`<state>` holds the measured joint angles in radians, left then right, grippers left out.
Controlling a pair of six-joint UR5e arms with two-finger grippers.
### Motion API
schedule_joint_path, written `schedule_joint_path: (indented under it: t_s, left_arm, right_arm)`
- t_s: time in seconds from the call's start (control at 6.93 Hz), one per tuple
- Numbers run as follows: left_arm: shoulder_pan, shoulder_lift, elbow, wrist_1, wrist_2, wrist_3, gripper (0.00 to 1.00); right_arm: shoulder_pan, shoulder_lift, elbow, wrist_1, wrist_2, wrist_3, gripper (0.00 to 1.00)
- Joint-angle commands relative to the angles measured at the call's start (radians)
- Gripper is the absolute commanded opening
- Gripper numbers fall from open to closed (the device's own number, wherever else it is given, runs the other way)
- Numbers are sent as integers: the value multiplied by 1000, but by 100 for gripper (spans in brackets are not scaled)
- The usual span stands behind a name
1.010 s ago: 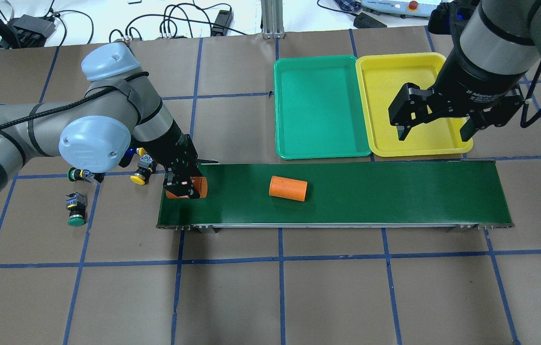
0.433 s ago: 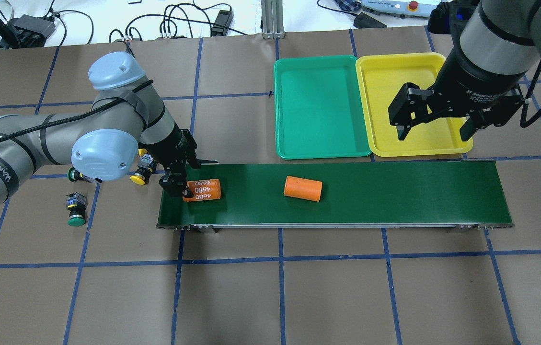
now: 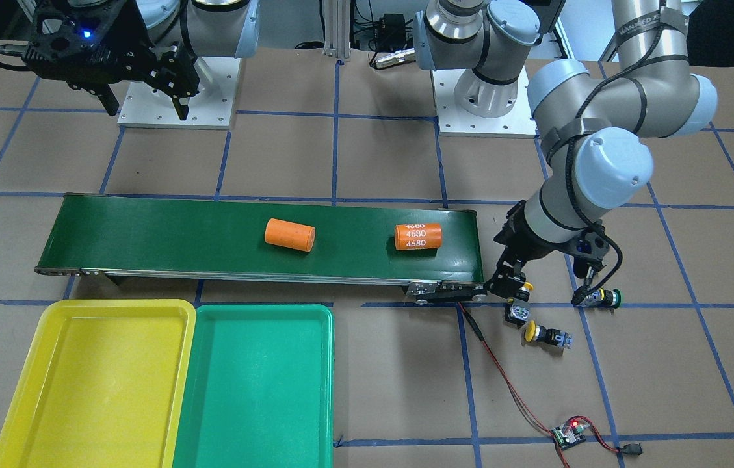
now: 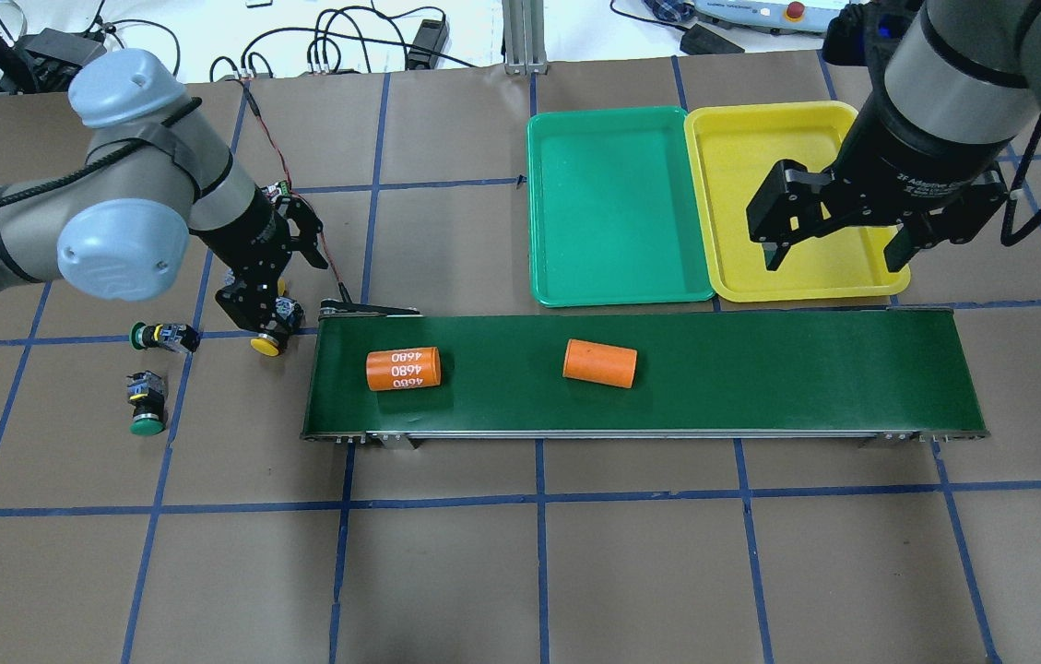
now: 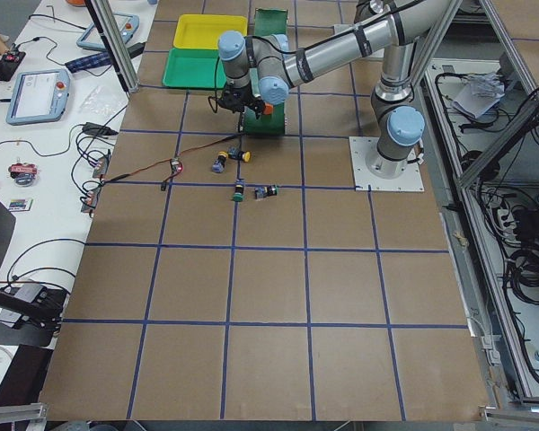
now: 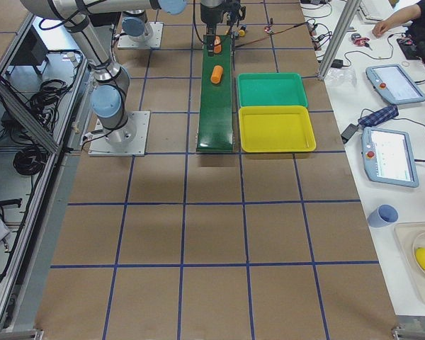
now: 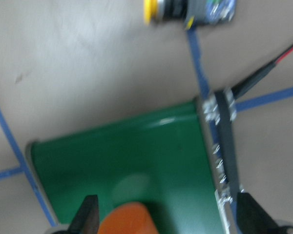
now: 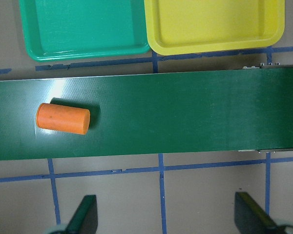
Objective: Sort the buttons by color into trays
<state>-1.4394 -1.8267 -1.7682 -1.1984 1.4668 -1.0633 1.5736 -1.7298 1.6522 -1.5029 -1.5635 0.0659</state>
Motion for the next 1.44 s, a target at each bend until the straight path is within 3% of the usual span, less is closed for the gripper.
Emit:
schedule_joint_path:
  t_s: [0.0,0.43,0.87,1.3]
  left_arm:
    - [60,-135,201,-6,94,161,100]
    - [146,-287,210,96,109,292,100]
    - [146,-312,174,111,106,316,99]
    - [146,-329,138,111,95,339,45]
  right_arm:
    - [0,1,1,1,-1,0,100]
    - [0,1,1,4,-3,0,100]
    - [0,1,1,3,-1,0,100]
    - [0,1,1,3,-3,-2,100]
